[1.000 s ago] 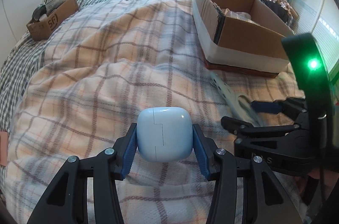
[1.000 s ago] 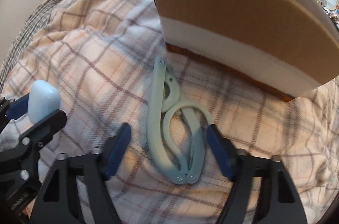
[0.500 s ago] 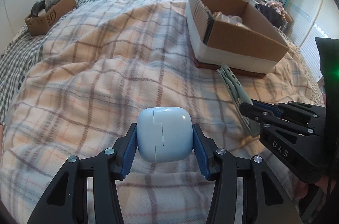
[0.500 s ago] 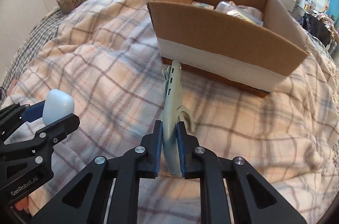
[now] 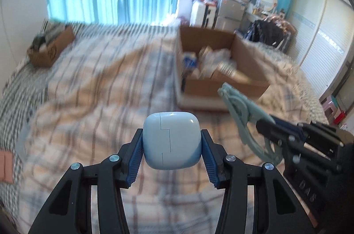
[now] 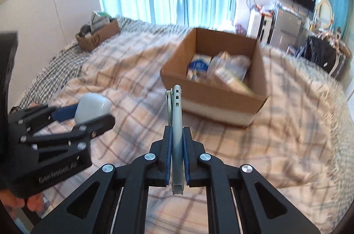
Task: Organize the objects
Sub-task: 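Drop earbud case and green clip into the box with both tools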
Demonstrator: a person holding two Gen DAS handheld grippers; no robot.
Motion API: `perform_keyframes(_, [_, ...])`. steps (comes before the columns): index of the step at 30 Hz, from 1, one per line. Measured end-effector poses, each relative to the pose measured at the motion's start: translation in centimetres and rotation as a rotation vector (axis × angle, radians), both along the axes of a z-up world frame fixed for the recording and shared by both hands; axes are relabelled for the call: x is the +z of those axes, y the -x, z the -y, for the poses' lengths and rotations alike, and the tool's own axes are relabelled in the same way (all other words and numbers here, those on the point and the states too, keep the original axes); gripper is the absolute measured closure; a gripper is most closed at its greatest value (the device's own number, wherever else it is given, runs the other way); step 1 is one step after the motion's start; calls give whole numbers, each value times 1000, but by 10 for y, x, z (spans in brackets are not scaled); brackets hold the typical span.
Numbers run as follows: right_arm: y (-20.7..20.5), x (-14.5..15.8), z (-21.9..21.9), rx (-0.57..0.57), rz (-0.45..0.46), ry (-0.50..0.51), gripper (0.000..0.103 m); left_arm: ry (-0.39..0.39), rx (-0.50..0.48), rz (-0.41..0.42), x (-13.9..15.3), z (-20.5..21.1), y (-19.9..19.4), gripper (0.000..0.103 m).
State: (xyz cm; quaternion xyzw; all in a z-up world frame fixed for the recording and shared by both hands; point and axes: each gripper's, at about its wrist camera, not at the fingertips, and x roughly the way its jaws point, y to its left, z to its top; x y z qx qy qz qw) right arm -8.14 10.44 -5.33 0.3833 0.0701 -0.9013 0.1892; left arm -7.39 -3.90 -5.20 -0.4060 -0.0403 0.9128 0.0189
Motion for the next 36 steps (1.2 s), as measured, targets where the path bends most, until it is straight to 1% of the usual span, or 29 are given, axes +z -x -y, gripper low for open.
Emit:
perform_keyframes(4, [8, 35, -17, -17, -58, 39, 95, -7, -20, -67, 32, -9, 22, 52])
perform_keyframes(9, [37, 82, -37, -47, -121, 96, 95, 25, -50, -136, 60, -26, 58, 52])
perform_keyframes(13, [74, 105, -46, -80, -159, 119, 95, 26, -70, -160, 70, -36, 92, 52])
perform_keyframes(17, [110, 110, -51, -105, -167, 122, 95, 84, -94, -186, 68, -50, 127, 52])
perform_keyframes(22, [159, 94, -57, -138, -135, 120, 95, 103, -111, -193, 51, -61, 167, 52])
perform_keyframes(24, [179, 80, -58, -152, -112, 122, 95, 109, -119, -183, 41, -64, 180, 52])
perform_keyframes(28, [205, 50, -61, -163, -76, 121, 95, 119, -129, -149, 12, -69, 202, 52])
perform_keyframes(32, [221, 19, -62, -178, -32, 116, 95, 101, -123, -100, -17, -66, 218, 52])
perform_keyframes(36, [228, -3, -60, -179, 4, 99, 95, 101, -130, -72, -34, -66, 223, 52])
